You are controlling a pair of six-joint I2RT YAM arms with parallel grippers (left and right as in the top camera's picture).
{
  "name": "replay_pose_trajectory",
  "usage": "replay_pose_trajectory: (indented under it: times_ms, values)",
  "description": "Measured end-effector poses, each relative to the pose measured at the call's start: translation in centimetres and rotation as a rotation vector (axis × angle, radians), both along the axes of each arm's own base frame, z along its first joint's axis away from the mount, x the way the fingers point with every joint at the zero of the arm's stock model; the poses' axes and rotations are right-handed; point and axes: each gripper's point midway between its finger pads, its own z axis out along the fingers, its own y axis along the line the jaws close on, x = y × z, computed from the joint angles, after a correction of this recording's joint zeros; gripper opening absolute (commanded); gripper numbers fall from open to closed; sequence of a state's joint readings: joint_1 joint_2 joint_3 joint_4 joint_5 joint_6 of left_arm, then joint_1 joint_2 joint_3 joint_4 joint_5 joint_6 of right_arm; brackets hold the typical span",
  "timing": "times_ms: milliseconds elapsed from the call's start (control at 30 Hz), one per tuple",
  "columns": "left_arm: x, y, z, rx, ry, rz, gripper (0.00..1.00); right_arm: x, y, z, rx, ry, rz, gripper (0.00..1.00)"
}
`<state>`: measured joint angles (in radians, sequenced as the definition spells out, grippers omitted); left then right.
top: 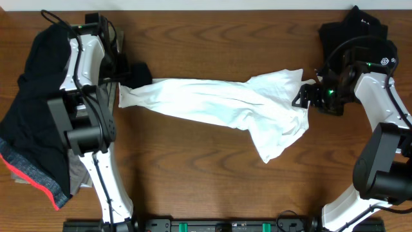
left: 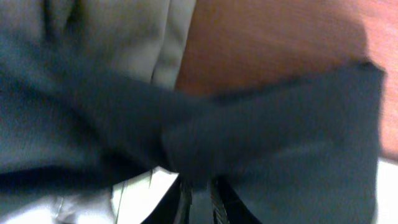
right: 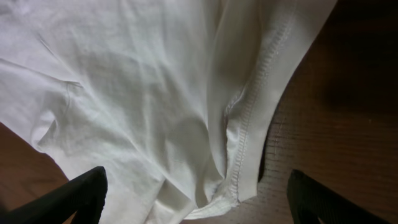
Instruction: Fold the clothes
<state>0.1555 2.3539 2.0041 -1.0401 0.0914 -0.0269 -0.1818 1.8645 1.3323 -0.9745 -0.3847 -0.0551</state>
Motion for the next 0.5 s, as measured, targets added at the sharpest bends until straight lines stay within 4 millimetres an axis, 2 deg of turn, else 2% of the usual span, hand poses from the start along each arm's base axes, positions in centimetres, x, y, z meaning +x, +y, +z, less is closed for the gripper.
replay_pose_trajectory:
  times_ms: [133,233,367,400,500]
  values:
    - [2.8,0.6,-2.2,0.016,-0.085,0.002,0.14,0.0,0.0,0.0,-0.001,0.0,0.0,0.9]
    - [6.3,1.7,-1.3,0.059,-0.232,0.011,0.15,0.0,-0.2,-0.1,-0.009,0.002,-0.001,0.91]
    - [10.8,3.6,1.1,0.117,-0.433,0.033,0.15,0.0,-0.3,-0.1,-0.018,0.003,-0.001,0.91]
    - [11.5,4.0,1.7,0.126,-0.47,0.037,0.17,0.0,-0.3,-0.1,-0.018,0.003,-0.001,0.91]
    - [13.6,5.4,4.3,0.15,-0.58,0.064,0.41,0.0,-0.3,-0.1,-0.019,0.003,-0.001,0.9]
